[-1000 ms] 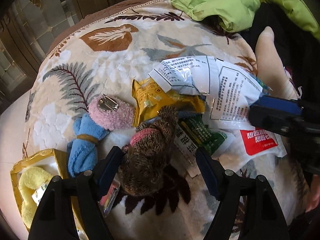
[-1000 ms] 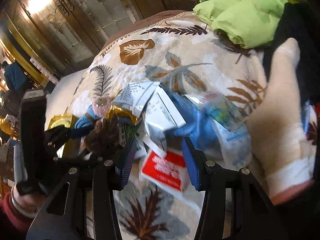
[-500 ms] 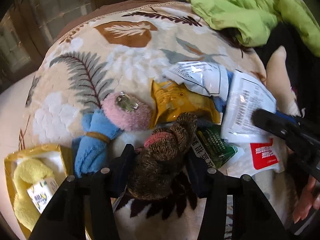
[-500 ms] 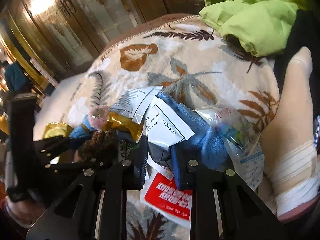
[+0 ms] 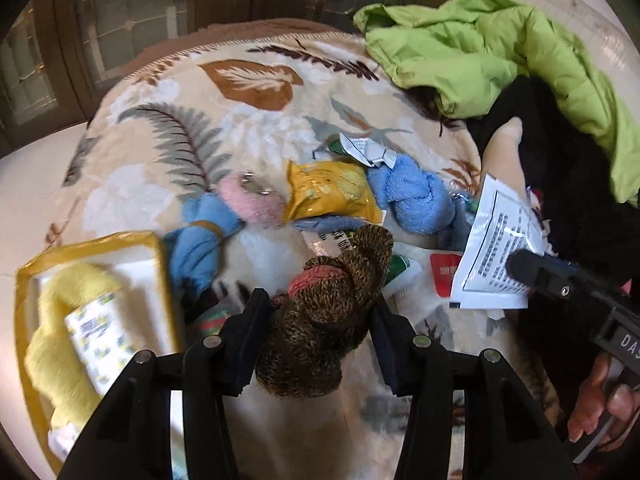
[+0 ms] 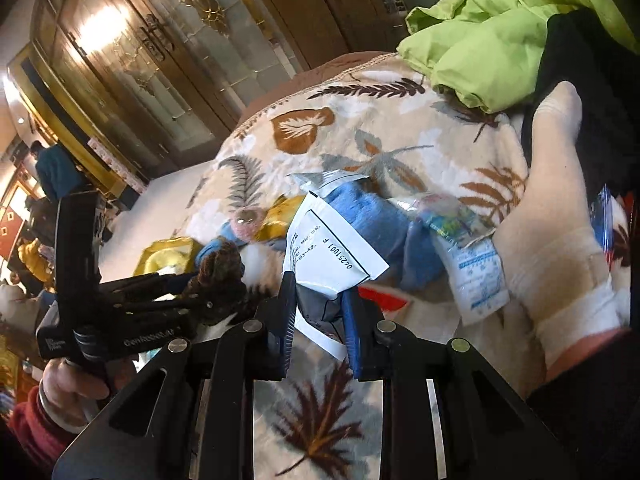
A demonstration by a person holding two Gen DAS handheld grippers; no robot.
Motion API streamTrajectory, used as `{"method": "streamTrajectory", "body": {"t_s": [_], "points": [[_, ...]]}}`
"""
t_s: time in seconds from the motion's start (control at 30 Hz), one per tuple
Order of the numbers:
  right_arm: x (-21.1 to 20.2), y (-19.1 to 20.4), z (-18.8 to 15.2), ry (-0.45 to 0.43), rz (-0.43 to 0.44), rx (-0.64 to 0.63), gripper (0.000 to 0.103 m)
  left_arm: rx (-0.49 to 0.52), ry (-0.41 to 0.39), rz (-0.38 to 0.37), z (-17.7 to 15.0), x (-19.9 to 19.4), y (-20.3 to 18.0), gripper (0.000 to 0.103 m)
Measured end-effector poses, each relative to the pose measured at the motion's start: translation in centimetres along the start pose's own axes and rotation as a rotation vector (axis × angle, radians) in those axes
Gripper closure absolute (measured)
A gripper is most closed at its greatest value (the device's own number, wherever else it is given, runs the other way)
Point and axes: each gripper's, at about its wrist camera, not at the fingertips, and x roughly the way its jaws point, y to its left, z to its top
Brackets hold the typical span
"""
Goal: Organize soft objects
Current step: 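Grasp and lift the brown plush with left tool while right tool grasps the white paper, then release the brown plush into the box with left tool while right tool drops the paper there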
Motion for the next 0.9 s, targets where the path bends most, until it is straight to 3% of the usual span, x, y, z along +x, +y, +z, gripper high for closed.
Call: {"method": "streamTrajectory", "body": {"t_s": [0.13,0.37,0.53,0.9], "points": [[-0.7,2.2,-0.5,0.010,0.051,-0.033,0.082,-0.035,-0.033,0.015,-1.1,-3.1,1.9,0.053],[0.5,7.5,-1.7,0.065,0.132,-0.115,0.082,-0.117,-0.051,0.118,-4.1,-6.9,7.3,0.053],[2.6,12.1,-2.7,0.133,0.197,-0.177,0.082,-0.193,-0.046,0.156,-5.9,-7.7,10.8,0.053],[10.3,20.9,-4.8,0.290,0.239,-0.320,0.082,-0.323,-0.021,0.261,-8.6,-7.0,16.2,0.053]]}}
